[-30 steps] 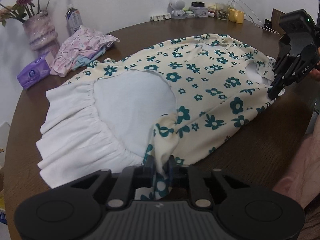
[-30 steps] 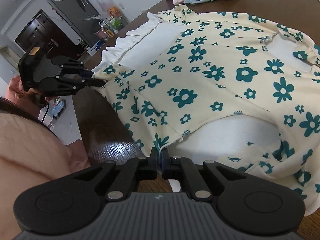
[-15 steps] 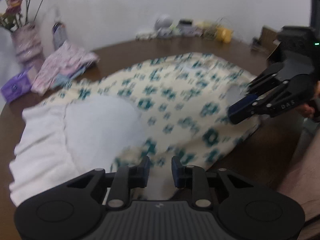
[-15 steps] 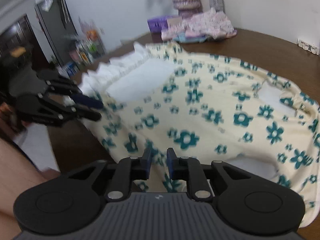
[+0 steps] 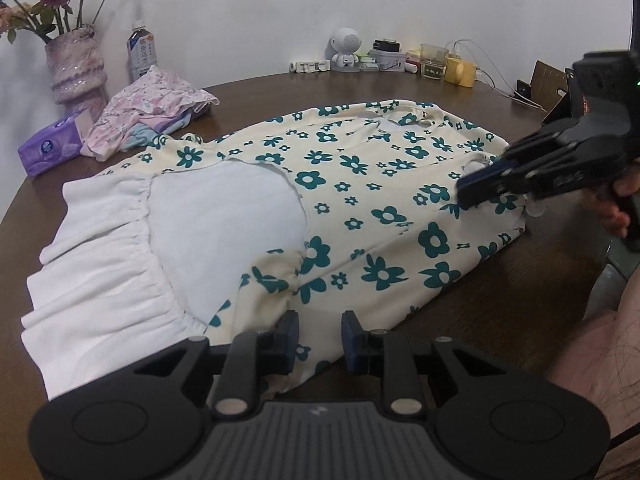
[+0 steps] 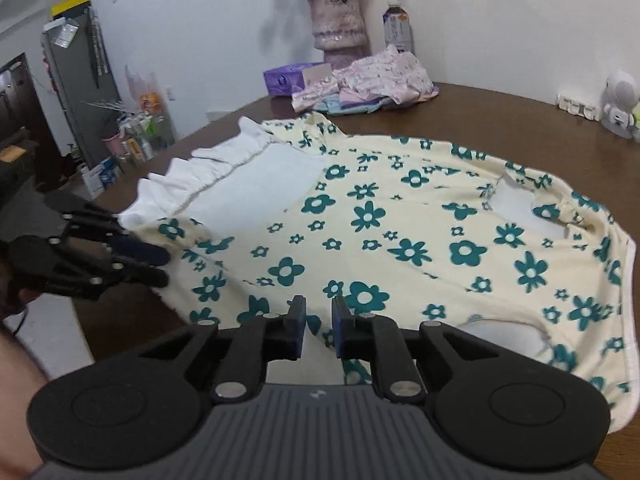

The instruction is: Fold clothes

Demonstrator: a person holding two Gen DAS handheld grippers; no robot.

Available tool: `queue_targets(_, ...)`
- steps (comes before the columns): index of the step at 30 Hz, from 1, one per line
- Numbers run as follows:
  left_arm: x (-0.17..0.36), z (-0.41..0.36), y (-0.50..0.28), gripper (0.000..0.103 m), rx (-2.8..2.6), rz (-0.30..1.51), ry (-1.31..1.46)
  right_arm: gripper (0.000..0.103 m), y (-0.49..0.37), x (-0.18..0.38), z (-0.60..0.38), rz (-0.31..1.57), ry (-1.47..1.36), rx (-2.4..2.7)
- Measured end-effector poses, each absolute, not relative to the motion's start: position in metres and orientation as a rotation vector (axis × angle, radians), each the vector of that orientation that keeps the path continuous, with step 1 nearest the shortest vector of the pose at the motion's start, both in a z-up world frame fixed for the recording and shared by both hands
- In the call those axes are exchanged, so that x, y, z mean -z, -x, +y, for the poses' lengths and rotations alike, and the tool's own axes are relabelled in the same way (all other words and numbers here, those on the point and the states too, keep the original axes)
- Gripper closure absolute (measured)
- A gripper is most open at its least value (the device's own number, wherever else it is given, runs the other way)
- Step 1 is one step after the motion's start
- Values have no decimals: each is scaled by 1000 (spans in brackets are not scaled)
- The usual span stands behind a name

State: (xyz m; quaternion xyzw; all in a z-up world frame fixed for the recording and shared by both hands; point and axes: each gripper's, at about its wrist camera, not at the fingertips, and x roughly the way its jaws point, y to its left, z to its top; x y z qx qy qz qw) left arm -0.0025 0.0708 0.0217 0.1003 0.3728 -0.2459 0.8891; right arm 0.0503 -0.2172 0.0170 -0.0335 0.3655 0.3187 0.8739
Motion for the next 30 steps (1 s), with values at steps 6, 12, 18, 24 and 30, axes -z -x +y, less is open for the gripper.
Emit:
queue_targets(6,-25,73,11,68,498,717,-173,89,-41,-10,-217,755,110,-619)
queue_targets(12,-46,63,44,10,370,505,-193,27,-1,-40,-247,582,58,-526)
queue_targets(18,-40,66,64,10,231,508,-112,0,31,-43,-273,543,93,-314)
queue_targets(24,-34,70,73,10,162,514,-80,0,46,-23,-289,590,22,-221)
queue_targets(30,-32,75,80,10,154,520,-110,0,53,-15,-290,592,4,-175)
